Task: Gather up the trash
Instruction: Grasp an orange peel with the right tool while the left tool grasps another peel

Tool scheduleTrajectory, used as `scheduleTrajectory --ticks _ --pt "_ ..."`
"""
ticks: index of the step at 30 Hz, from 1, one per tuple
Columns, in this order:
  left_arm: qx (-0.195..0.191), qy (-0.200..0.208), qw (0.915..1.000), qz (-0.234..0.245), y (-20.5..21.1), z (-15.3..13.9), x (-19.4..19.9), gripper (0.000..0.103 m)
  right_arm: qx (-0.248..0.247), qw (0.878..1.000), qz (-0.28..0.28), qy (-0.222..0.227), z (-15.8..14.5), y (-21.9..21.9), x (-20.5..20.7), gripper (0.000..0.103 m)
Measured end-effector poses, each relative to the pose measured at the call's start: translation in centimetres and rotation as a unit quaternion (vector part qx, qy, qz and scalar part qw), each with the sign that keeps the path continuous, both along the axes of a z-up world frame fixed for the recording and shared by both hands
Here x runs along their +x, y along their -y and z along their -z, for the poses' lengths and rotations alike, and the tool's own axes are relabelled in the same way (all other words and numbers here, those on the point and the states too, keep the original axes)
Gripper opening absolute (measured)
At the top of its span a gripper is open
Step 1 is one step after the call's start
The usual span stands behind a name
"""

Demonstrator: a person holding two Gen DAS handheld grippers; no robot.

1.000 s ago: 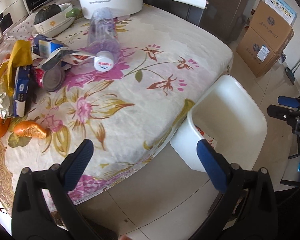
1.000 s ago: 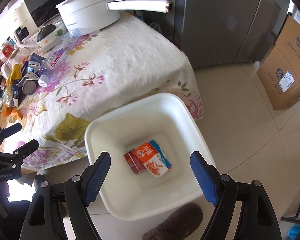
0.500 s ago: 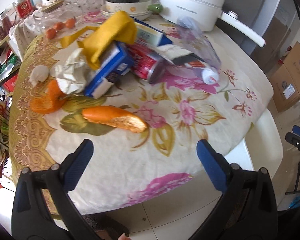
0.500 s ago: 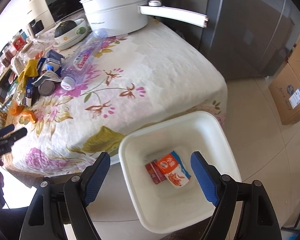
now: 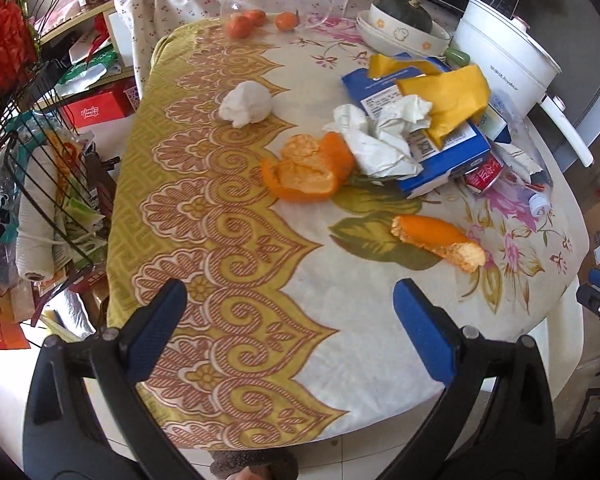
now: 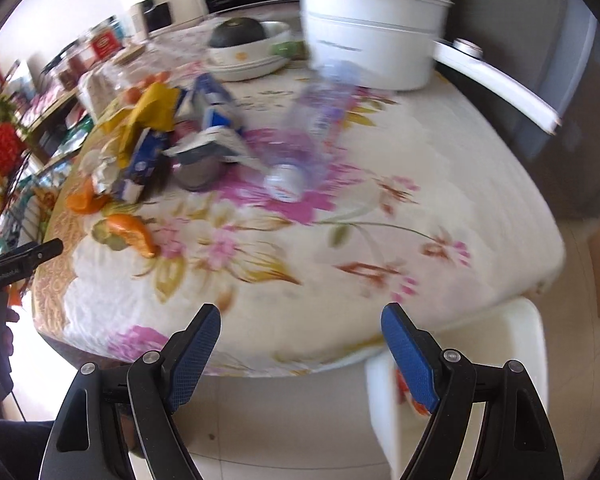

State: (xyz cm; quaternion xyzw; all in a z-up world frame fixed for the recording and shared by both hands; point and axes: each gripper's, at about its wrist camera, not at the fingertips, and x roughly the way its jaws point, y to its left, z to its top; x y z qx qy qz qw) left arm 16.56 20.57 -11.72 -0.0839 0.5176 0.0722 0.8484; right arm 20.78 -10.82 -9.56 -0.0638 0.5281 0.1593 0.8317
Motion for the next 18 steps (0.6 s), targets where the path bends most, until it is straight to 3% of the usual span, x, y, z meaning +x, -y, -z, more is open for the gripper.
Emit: scheduleTrajectory --ticks 12,18 --pt "-0.008 0.01 0.9999 0.011 -2.8 0.5 -0.7 0.102 0.025 0.995 -0.093 0.008 3.8 -12.8 1.2 0.084" --pt "-0.007 0.009 0.9998 0.016 -3.9 1.0 -0.7 0.102 -0.017 0.991 -0.124 0.043 6.0 -16.1 2.0 0.082"
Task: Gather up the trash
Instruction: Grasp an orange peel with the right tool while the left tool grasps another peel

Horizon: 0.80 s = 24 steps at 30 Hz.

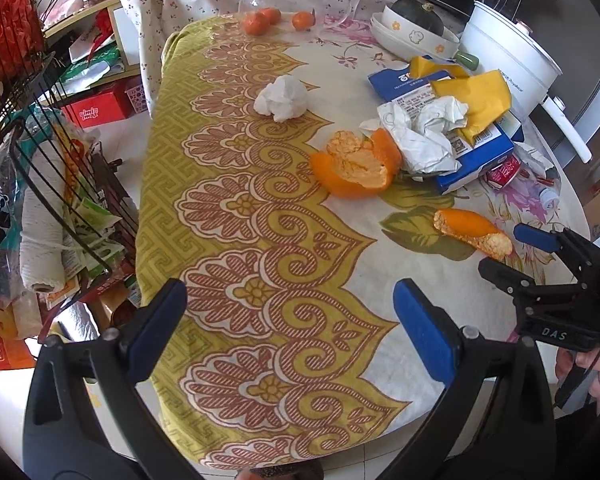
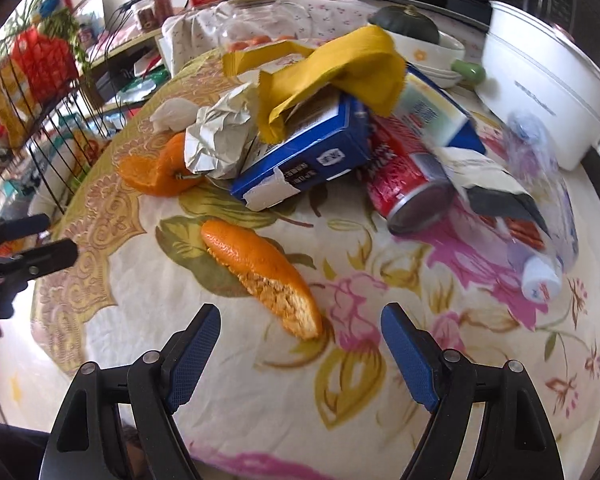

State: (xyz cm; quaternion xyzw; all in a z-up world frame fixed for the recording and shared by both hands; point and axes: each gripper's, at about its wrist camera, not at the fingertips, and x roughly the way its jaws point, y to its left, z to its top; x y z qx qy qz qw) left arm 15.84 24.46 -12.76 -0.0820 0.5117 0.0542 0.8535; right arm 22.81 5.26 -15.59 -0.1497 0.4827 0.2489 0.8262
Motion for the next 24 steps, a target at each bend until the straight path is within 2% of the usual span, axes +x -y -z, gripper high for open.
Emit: scheduleTrajectory --ticks 3,6,10,11,17,20,24 --pt "0.001 0.0 1.0 0.002 -0.3 0.3 0.3 0.102 0.001 1.0 -0.008 0.017 0.6 -0.7 0.4 0.077" --pt "0.005 0.015 0.9999 0.004 -0.5 0.6 0.7 0.102 0.019 1.0 -0.008 0.018 0.6 -1.4 1.0 0.062" --pt "-0.002 0.028 0.9995 0.013 -0.1 1.5 1.9 0.102 0.033 0.998 -0.043 0.024 0.4 -2.2 0.7 0.019" --pt "-0.002 0.029 0.9994 0.016 0.1 1.5 2.3 0.102 0.033 0.998 -0.049 0.02 0.4 -2.5 0.8 0.015" --pt "-0.02 0.054 0.9981 0.02 1.3 1.4 4.8 0.102 0.04 0.998 -0.046 -0.003 -0.9 -0.9 0.5 0.011" --pt "-0.026 0.052 0.998 0.024 1.9 1.8 6.2 0.102 0.043 0.998 -0.038 -0.007 -1.8 0.9 0.3 0.011" --pt "-0.022 0.046 0.9981 0.035 2.8 2.4 7.6 0.094 0.043 0.999 -0.028 -0.005 -2.9 3.3 0.0 0.011"
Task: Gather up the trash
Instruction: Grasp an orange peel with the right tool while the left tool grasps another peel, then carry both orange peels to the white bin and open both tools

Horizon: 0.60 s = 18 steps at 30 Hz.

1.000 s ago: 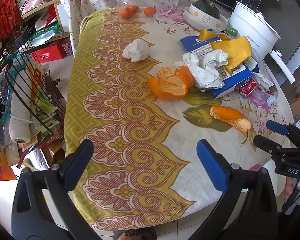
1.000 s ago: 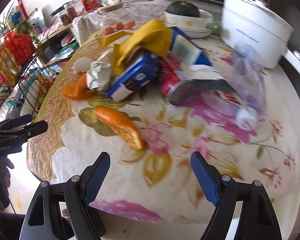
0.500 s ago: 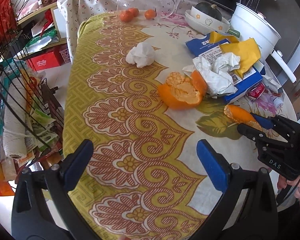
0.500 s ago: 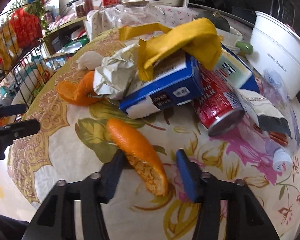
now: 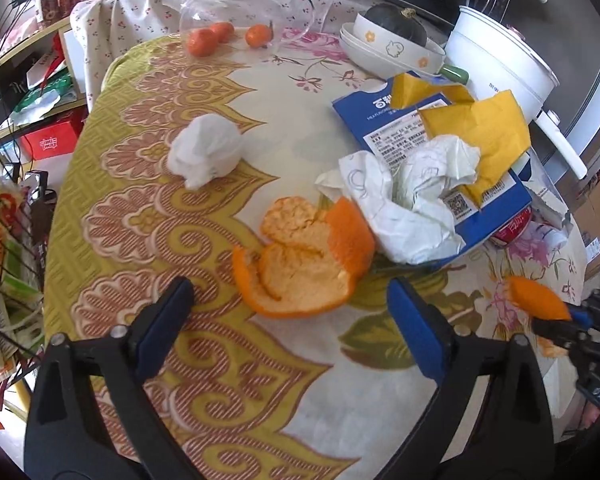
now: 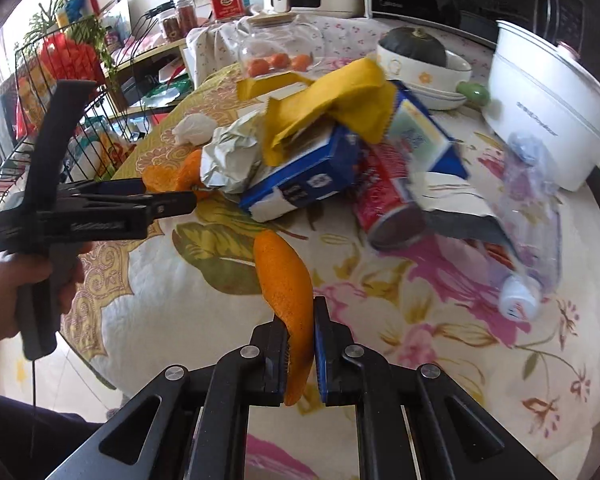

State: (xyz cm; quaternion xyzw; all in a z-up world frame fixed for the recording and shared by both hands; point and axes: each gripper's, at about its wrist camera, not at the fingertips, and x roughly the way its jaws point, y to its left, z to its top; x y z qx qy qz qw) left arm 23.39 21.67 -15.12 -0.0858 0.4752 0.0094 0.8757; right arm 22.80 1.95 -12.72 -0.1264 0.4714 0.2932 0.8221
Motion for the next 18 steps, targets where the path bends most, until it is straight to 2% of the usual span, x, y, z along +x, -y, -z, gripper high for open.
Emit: scheduleTrajectory --ticks 3,5,7,10,13,18 --pt "0.006 0.004 0.9999 0.011 0.7 -0.1 0.4 0.085 0.001 1.0 0.011 -0.002 -0.5 2.3 -0.1 0.011" --pt "0.015 0.005 0.9996 0.022 1.3 -0.1 0.5 0.073 -0.003 1.0 0.019 -0.003 -0.7 3.7 -0.2 0.011" --pt "0.026 0.004 0.9993 0.026 1.7 -0.2 0.4 0.054 -0.006 1.0 0.028 -0.003 -1.1 4.9 -0.3 0.011" --pt "0.008 -0.003 0.9998 0.02 1.4 -0.4 0.2 0.036 -0.008 0.999 0.035 0.003 -1.8 6.6 -0.8 0.011" --pt "-0.003 -0.014 0.9998 0.014 1.4 -0.7 -0.4 0.03 -0.006 0.999 0.042 0.009 -2.6 7.9 -1.3 0.011" --pt "0.009 -0.03 0.9993 0.02 2.2 -1.2 -2.2 0.027 -0.002 0.998 0.054 0.015 -4.0 9.8 -2.5 0.011"
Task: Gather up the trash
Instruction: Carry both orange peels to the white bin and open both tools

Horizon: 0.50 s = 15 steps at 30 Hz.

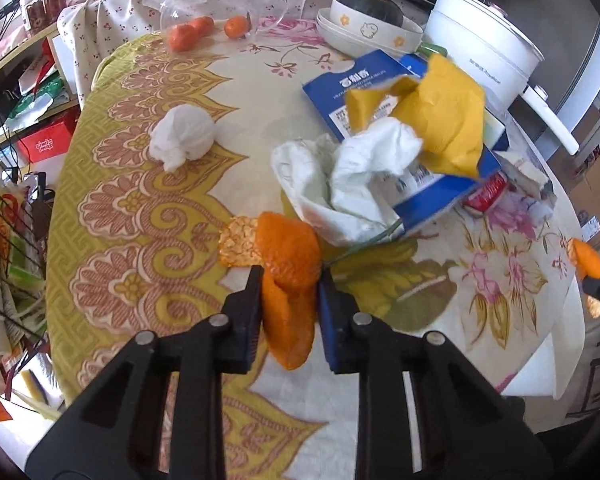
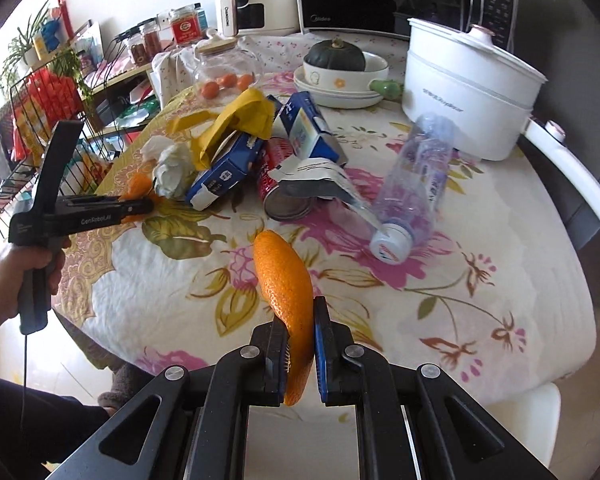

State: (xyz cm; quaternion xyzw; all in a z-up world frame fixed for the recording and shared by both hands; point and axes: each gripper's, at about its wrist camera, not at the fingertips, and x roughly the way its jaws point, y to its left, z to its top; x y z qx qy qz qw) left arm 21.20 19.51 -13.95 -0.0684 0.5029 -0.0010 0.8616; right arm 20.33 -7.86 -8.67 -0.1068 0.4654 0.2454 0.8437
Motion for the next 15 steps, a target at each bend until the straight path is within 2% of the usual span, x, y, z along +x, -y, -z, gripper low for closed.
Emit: scheduleTrajectory --ticks 7,15 --pt "-0.018 -0.006 0.9998 -0.009 0.3 -1.7 -2.7 0.026 0.01 1.0 0.023 0.009 -1.8 2.5 -1.7 0.011" --pt "-0.03 -0.002 0.9993 0.022 3.3 -3.1 -4.4 0.026 0.013 0.998 0.055 0.013 -3.1 6.3 -3.3 0.011"
